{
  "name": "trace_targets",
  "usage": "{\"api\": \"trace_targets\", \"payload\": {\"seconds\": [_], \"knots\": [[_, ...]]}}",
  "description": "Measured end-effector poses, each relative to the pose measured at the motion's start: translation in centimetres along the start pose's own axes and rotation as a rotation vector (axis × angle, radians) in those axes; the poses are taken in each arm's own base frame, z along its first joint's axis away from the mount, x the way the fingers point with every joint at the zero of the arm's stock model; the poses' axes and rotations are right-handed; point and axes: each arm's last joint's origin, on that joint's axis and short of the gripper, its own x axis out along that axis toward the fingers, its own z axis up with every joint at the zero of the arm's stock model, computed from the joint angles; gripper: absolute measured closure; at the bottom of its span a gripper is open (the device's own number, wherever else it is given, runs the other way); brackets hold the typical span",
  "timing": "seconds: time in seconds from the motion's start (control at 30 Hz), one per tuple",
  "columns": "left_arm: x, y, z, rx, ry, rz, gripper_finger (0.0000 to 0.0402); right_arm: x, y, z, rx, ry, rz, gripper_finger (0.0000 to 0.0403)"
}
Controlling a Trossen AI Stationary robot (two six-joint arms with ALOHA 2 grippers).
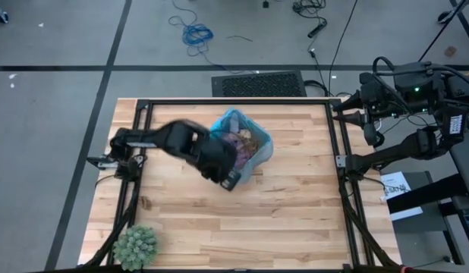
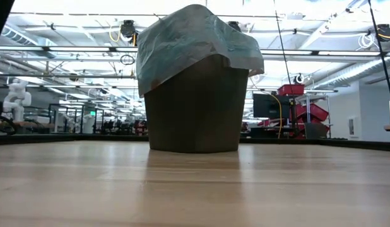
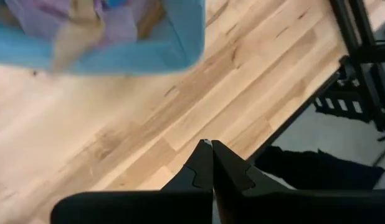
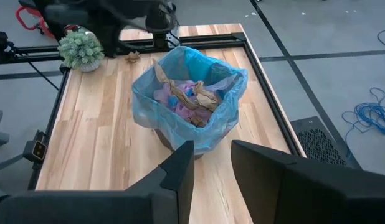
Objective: Pick and place trash into bin
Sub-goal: Put the brown paper into the brown trash bin
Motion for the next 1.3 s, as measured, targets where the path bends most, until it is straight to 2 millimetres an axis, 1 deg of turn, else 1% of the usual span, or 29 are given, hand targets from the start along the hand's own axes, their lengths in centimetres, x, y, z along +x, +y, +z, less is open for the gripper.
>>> {"api": "trace_targets", "payload": {"seconds": [0.1,0.17,0.23,0.3,0.37,0.4,0.47,0.53,0.57,0.63,0.7,0.8,0.87,0.97,1.0,1.03,1.1,1.17,1.23,1.3], "knots": [[0.8,-1.2,-1.8,-0.029,-0.065,0.026,0.0400,0.0,0.0,0.0,0.000,0.000,0.000,0.0302],[0.8,-2.0,-3.1,-0.066,-0.178,0.029,0.0400,0.0,0.0,0.0,0.000,0.002,0.000,0.0302],[0.6,-2.6,-4.3,-0.112,-0.352,0.032,0.0401,-0.1,0.0,-0.1,0.000,0.008,0.000,0.0302],[0.2,-3.1,-5.5,-0.146,-0.588,0.026,0.0401,-0.1,0.0,-0.1,0.000,0.010,0.000,0.0302],[-0.4,-3.5,-6.7,-0.116,-0.824,0.030,0.0401,-0.1,0.0,-0.1,-0.004,0.010,0.001,0.0302],[-0.7,-3.7,-7.2,-0.084,-0.912,0.042,0.0401,-0.1,0.0,-0.1,-0.008,0.010,0.001,0.0302],[-1.5,-3.6,-8.2,0.006,-0.993,0.069,0.0401,0.0,0.0,-0.1,-0.020,0.011,0.000,0.0302],[-2.5,-3.5,-9.0,0.118,-0.965,0.083,0.0401,-0.1,0.0,-0.1,-0.031,0.010,0.001,0.0303],[-3.2,-3.3,-9.3,0.179,-0.918,0.073,0.0401,-0.1,0.0,-0.1,-0.033,0.011,0.001,0.0303],[-4.8,-2.9,-9.6,0.287,-0.825,0.024,0.0401,0.0,0.0,-0.2,-0.034,0.013,0.001,0.0303],[-6.6,-2.3,-9.6,0.366,-0.775,-0.021,0.0401,0.0,0.0,-0.2,-0.034,0.013,0.001,0.0303],[-9.5,-0.4,-9.4,0.452,-0.771,-0.043,0.0401,0.0,0.0,-0.1,-0.027,0.014,0.001,0.0303],[-11.3,1.2,-9.2,0.487,-0.778,-0.031,0.0401,0.0,0.0,-0.1,-0.016,0.015,0.001,0.0303],[-13.1,4.0,-9.2,0.510,-0.737,0.011,0.0401,0.0,0.0,-0.1,0.004,0.015,0.001,0.0303],[-13.6,4.6,-9.2,0.495,-0.719,0.000,0.0401,0.1,0.0,-0.1,0.009,0.015,0.000,0.0303],[-13.7,4.9,-9.0,0.486,-0.712,-0.019,0.0401,0.1,0.0,-0.1,0.014,0.016,0.000,0.0303],[-13.9,6.2,-8.9,0.498,-0.650,-0.020,0.0401,0.3,0.0,0.1,0.031,0.017,0.000,0.0303],[-13.3,7.1,-8.8,0.465,-0.575,-0.039,0.0401,0.5,0.0,0.3,0.038,0.009,0.000,0.0303],[-12.0,8.4,-8.8,0.454,-0.462,-0.012,0.0402,0.8,0.0,0.6,0.042,0.004,0.000,0.0303],[-10.0,9.6,-9.0,0.427,-0.326,0.012,0.0402,1.3,0.0,0.8,0.042,0.005,0.000,0.0303]]}}
